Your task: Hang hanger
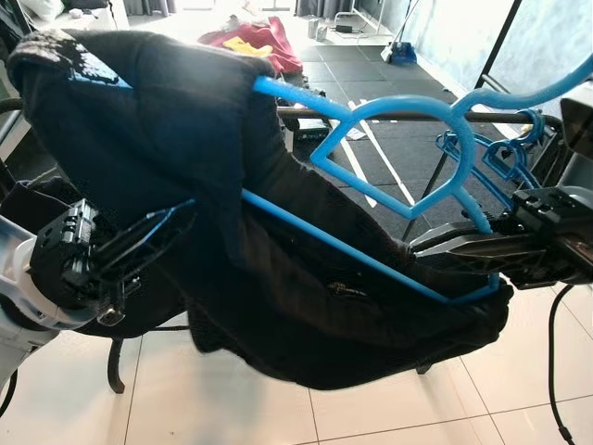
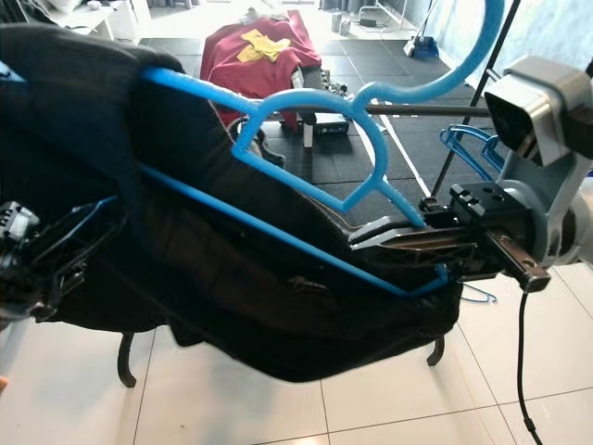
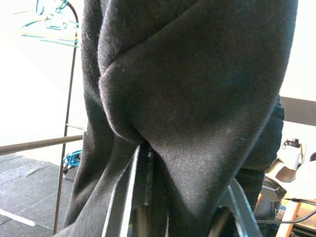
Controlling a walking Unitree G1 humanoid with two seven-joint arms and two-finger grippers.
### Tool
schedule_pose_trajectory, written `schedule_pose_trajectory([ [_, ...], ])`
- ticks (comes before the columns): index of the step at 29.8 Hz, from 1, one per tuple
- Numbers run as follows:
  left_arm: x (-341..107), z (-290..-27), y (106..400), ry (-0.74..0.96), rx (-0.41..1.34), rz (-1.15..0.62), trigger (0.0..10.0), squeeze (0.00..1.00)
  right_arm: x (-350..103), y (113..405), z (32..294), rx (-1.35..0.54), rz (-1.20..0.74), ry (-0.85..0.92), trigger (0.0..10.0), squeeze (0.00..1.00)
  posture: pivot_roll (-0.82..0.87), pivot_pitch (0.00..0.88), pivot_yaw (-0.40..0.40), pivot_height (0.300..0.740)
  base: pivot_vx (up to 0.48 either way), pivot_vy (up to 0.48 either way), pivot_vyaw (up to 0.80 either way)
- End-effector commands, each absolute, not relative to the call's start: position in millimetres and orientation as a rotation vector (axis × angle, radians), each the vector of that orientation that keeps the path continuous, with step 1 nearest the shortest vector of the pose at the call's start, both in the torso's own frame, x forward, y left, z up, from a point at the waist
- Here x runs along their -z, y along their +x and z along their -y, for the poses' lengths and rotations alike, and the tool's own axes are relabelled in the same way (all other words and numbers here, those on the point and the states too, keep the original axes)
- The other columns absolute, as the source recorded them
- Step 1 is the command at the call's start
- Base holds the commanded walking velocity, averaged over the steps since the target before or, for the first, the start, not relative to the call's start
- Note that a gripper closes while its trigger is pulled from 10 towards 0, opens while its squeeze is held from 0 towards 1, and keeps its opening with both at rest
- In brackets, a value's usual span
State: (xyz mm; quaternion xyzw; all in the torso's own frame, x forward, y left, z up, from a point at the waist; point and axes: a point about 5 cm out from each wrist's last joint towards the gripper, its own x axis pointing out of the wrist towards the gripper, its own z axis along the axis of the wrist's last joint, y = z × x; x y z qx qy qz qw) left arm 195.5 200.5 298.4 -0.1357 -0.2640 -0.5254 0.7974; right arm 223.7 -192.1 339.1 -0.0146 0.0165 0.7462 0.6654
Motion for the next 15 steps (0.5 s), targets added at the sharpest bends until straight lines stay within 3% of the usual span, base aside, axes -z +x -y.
schedule_pose_trajectory([
  [1, -299, -203, 195, -0.273, 1.11, 0.572, 0.0, 0.0, -343, 219, 190, -1.722, -0.009, -0.039, 0.0, 0.0, -0.11, 0.069, -0.037, 0.736, 0.0, 0.0, 0.0],
  [8, -300, -237, 202, -0.278, 0.897, 0.606, 0.0, 0.0, -326, 226, 190, -1.665, -0.065, -0.02, 0.0, 0.0, -0.09, 0.072, -0.04, 0.736, 0.0, 0.0, 0.0],
  [14, -300, -243, 203, -0.285, 0.851, 0.616, 0.0, 0.0, -321, 228, 190, -1.642, -0.088, -0.026, 0.0, 0.0, -0.09, 0.072, -0.04, 0.736, 0.0, 0.0, 0.0],
  [15, -301, -257, 211, -0.295, 0.727, 0.647, 0.0, 0.0, -310, 232, 191, -1.606, -0.145, -0.05, 0.0, 0.0, -0.09, 0.069, -0.042, 0.736, 0.0, 0.0, 0.0],
])
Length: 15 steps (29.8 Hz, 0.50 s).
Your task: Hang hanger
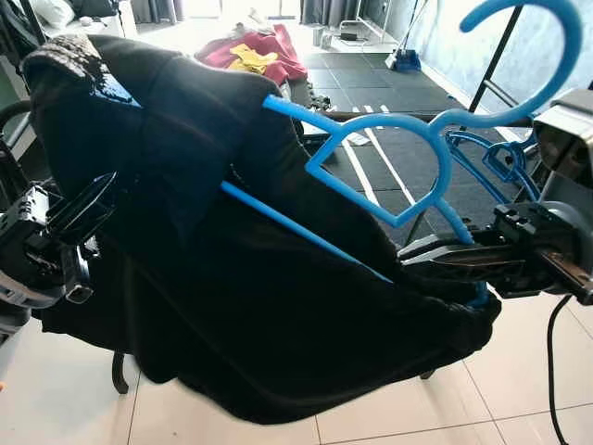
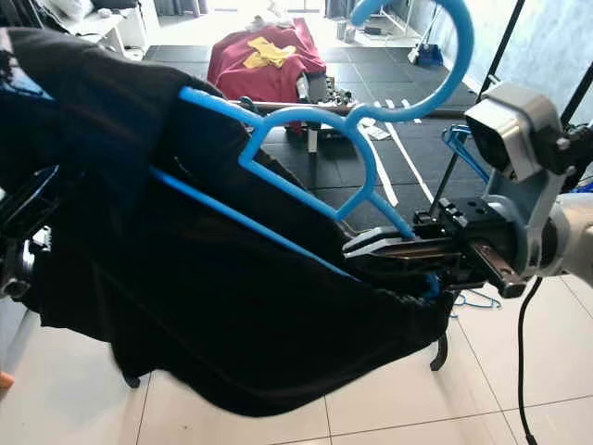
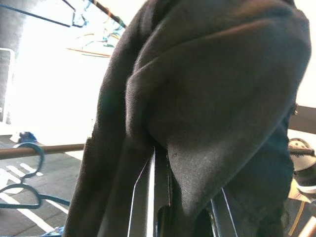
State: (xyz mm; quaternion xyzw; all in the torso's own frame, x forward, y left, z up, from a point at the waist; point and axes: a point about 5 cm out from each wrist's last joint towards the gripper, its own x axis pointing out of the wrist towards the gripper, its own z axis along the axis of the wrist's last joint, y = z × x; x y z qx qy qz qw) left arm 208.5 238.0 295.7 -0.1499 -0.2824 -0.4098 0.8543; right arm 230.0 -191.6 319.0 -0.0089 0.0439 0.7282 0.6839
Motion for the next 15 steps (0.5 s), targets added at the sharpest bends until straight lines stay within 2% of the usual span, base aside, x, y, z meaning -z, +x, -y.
schedule_pose_trajectory([
  [1, -301, -257, 211, -0.295, 0.727, 0.647, 0.0, 0.0, -310, 232, 191, -1.606, -0.145, -0.05, 0.0, 0.0, -0.09, 0.069, -0.042, 0.736, 0.0, 0.0, 0.0],
  [2, -306, -282, 225, -0.306, 0.5, 0.686, 0.0, 0.0, -294, 236, 194, -1.559, -0.225, -0.084, 0.0, 0.0, -0.09, 0.068, -0.041, 0.736, 0.0, 0.0, 0.0],
  [3, -306, -282, 225, -0.306, 0.5, 0.686, 0.0, 0.0, -294, 236, 194, -1.559, -0.225, -0.084, 0.0, 0.0, -0.09, 0.068, -0.041, 0.736, 0.0, 0.0, 0.0],
  [5, -309, -303, 232, -0.322, 0.326, 0.708, 0.0, 0.0, -287, 237, 194, -1.542, -0.259, -0.092, 0.0, 0.0, -0.09, 0.067, -0.039, 0.736, 0.0, 0.0, 0.0],
  [10, -310, -325, 235, -0.334, 0.161, 0.714, 0.0, 0.0, -282, 237, 194, -1.536, -0.278, -0.091, 0.0, 0.0, -0.09, 0.067, -0.038, 0.736, 0.0, 0.0, 0.0],
  [11, -309, -346, 236, -0.332, 0.006, 0.713, 0.0, 0.0, -277, 236, 193, -1.53, -0.299, -0.093, 0.0, 0.0, -0.09, 0.062, -0.04, 0.736, 0.0, 0.0, 0.0],
  [13, -309, -346, 236, -0.332, 0.006, 0.713, 0.0, 0.0, -277, 236, 193, -1.53, -0.299, -0.093, 0.0, 0.0, -0.09, 0.062, -0.04, 0.736, 0.0, 0.0, 0.0],
  [15, -308, -357, 234, -0.334, -0.086, 0.718, 0.0, 0.0, -274, 235, 192, -1.533, -0.312, -0.096, 0.0, 0.0, -0.09, 0.059, -0.041, 0.736, 0.0, 0.0, 0.0],
])
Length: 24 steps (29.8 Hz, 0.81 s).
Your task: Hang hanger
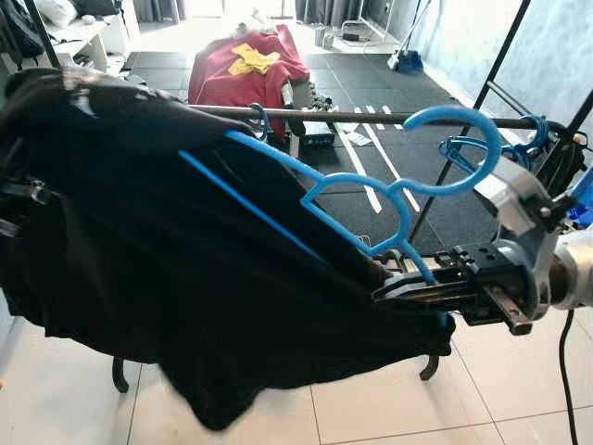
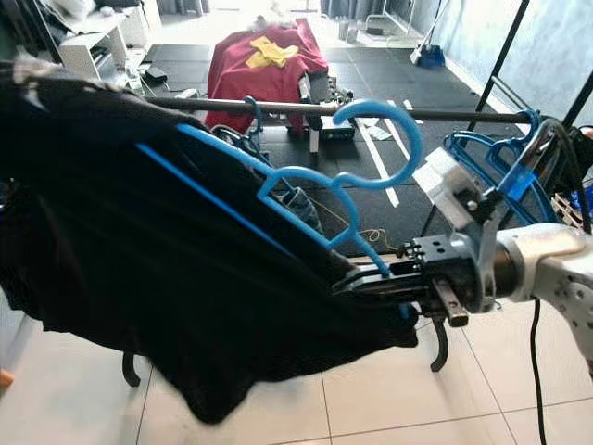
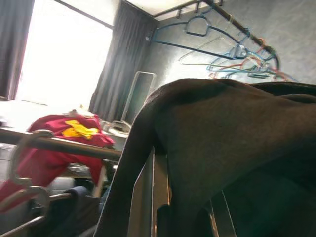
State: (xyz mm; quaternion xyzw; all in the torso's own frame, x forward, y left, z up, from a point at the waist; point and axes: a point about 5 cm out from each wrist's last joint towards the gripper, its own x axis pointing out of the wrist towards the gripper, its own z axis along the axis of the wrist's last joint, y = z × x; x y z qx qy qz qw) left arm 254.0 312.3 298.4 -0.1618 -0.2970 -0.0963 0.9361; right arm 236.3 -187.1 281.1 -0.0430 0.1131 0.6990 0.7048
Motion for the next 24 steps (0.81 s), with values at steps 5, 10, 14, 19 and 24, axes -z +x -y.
schedule_pose_trajectory([
  [5, -308, -369, 231, -0.317, -0.206, 0.717, 0.0, 0.0, -273, 234, 190, -1.544, -0.314, -0.107, 0.0, 0.0, -0.1, 0.056, -0.041, 0.736, 0.0, 0.0, 0.0],
  [10, -307, -379, 229, -0.3, -0.295, 0.717, 0.0, 0.0, -276, 233, 189, -1.561, -0.3, -0.119, 0.0, 0.0, -0.1, 0.058, -0.041, 0.736, 0.0, 0.0, 0.0],
  [14, -304, -394, 225, -0.285, -0.416, 0.706, 0.0, 0.0, -278, 231, 188, -1.571, -0.293, -0.129, 0.0, 0.0, -0.11, 0.061, -0.034, 0.736, 0.0, 0.0, 0.0],
  [19, -301, -409, 219, -0.272, -0.541, 0.698, 0.0, 0.0, -278, 228, 189, -1.575, -0.304, -0.141, 0.0, 0.0, -0.11, 0.059, -0.032, 0.736, 0.0, 0.0, 0.0],
  [24, -299, -428, 208, -0.284, -0.691, 0.699, 0.0, 0.0, -276, 224, 188, -1.591, -0.326, -0.164, 0.0, 0.0, -0.11, 0.063, -0.033, 0.736, 0.0, 0.0, 0.0],
])
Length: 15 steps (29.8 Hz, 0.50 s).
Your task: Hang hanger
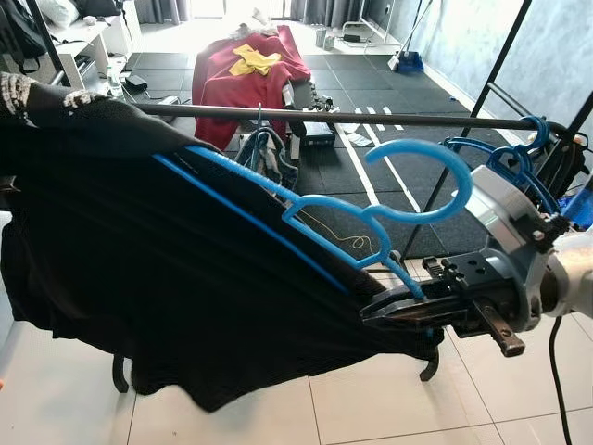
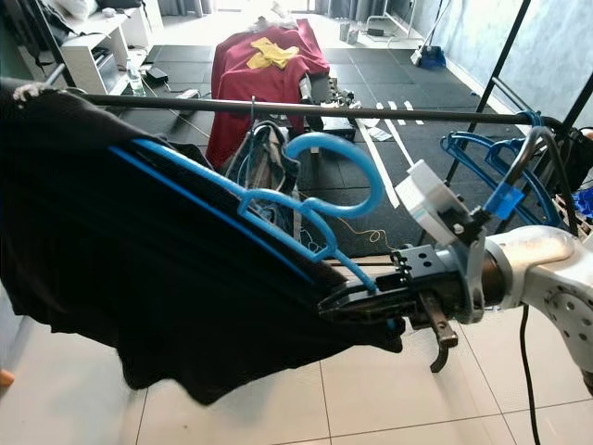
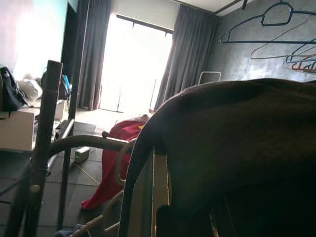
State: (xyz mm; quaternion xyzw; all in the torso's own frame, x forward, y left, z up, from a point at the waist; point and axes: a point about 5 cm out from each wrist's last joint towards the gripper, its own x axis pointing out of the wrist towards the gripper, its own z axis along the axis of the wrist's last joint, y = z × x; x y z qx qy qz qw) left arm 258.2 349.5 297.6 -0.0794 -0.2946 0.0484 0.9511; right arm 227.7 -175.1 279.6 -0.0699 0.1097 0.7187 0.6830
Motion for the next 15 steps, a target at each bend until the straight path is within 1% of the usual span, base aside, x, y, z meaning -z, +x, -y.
schedule_pose_trajectory([
  [1, -299, -428, 208, -0.284, -0.691, 0.699, 0.0, 0.0, -276, 224, 188, -1.591, -0.326, -0.164, 0.0, 0.0, -0.11, 0.063, -0.033, 0.736, 0.0, 0.0, 0.0],
  [2, -299, -430, 208, -0.296, -0.703, 0.682, 0.0, 0.0, -271, 223, 186, -1.593, -0.352, -0.183, 0.0, 0.0, -0.11, 0.064, -0.037, 0.736, 0.0, 0.0, 0.0],
  [3, -299, -422, 216, -0.297, -0.631, 0.657, 0.8, 0.0, -268, 224, 185, -1.588, -0.37, -0.199, 0.0, 0.0, -0.11, 0.064, -0.038, 0.736, 0.0, 0.0, 0.0],
  [4, -300, -403, 229, -0.27, -0.487, 0.622, 4.7, 0.0, -265, 225, 184, -1.581, -0.375, -0.208, 0.0, 0.0, -0.11, 0.064, -0.038, 0.736, 0.0, 0.0, 0.0],
  [5, -300, -388, 238, -0.25, -0.381, 0.599, 4.7, 0.0, -264, 226, 184, -1.576, -0.375, -0.212, 0.0, 0.0, -0.11, 0.064, -0.038, 0.736, 0.0, 0.0, 0.0],
  [6, -299, -365, 248, -0.221, -0.222, 0.564, 8.2, 0.0, -265, 228, 183, -1.569, -0.363, -0.216, 0.0, 0.0, -0.11, 0.064, -0.037, 0.736, 0.0, 0.0, 0.0],
  [7, -299, -365, 248, -0.221, -0.222, 0.564, 8.2, 0.0, -265, 228, 183, -1.569, -0.363, -0.216, 0.0, 0.0, -0.11, 0.064, -0.037, 0.736, 0.0, 0.0, 0.0],
  [8, -298, -344, 255, -0.178, -0.092, 0.524, 8.2, 0.0, -265, 230, 182, -1.563, -0.352, -0.22, 0.0, 0.0, -0.11, 0.064, -0.037, 0.736, 0.0, 0.0, 0.0],
  [9, -294, -317, 260, -0.071, 0.074, 0.457, 10.0, 0.0, -267, 231, 181, -1.558, -0.34, -0.227, 0.0, 0.0, -0.11, 0.064, -0.038, 0.736, 0.0, 0.0, 0.0],
  [10, -289, -299, 262, -0.001, 0.187, 0.407, 10.0, 0.0, -267, 232, 180, -1.555, -0.333, -0.233, 0.0, 0.0, -0.11, 0.064, -0.038, 0.736, 0.0, 0.0, 0.0],
  [11, -285, -290, 262, 0.041, 0.243, 0.378, 10.0, 0.0, -268, 233, 180, -1.554, -0.33, -0.235, 0.0, 0.0, -0.11, 0.064, -0.038, 0.736, 0.0, 0.0, 0.0],
  [14, -284, -286, 262, 0.059, 0.266, 0.366, 10.0, 0.0, -268, 233, 180, -1.554, -0.329, -0.237, 0.0, 0.0, -0.11, 0.064, -0.038, 0.736, 0.0, 0.0, 0.0],
  [15, -277, -261, 254, 0.13, 0.468, 0.307, 10.0, 0.0, -269, 235, 179, -1.548, -0.317, -0.243, 0.0, 0.0, -0.11, 0.063, -0.04, 0.736, 0.0, 0.0, 0.0],
])
